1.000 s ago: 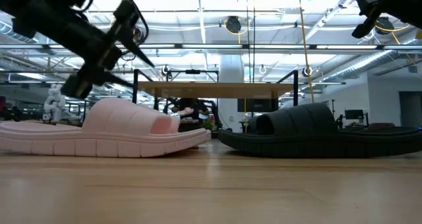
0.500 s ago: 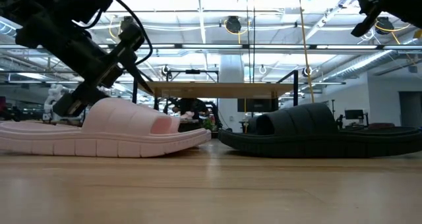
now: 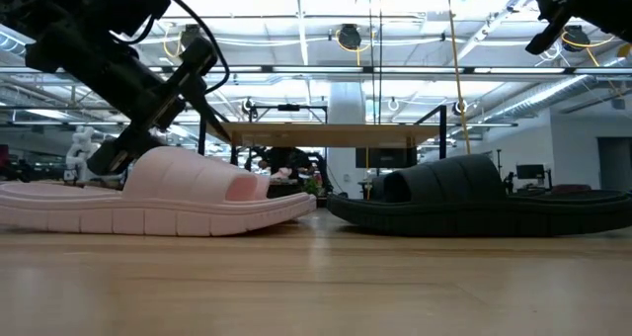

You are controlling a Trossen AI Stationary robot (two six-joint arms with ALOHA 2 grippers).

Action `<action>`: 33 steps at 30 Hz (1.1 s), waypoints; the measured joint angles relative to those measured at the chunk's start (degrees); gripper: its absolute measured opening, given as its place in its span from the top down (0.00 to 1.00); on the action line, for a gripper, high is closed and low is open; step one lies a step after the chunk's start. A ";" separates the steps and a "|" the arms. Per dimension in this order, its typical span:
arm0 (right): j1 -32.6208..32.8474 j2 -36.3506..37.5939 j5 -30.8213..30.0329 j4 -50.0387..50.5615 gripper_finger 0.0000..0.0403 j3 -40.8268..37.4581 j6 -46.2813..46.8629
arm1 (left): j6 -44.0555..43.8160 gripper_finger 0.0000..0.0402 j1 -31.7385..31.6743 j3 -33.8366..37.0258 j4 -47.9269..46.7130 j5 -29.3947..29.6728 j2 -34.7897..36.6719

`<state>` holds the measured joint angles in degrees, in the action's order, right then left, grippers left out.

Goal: Pick and place slides into the shelf
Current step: Put the top pink slides on the shelf

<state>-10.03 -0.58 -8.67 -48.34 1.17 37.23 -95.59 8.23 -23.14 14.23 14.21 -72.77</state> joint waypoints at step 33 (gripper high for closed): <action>8.96 -82.93 19.13 4.91 0.73 38.67 27.64 | 6.08 0.48 -0.59 0.04 -25.03 1.34 28.92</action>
<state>-1.07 -83.51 10.46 -43.42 39.83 64.88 -89.50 7.64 -23.09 -10.81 15.55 -43.85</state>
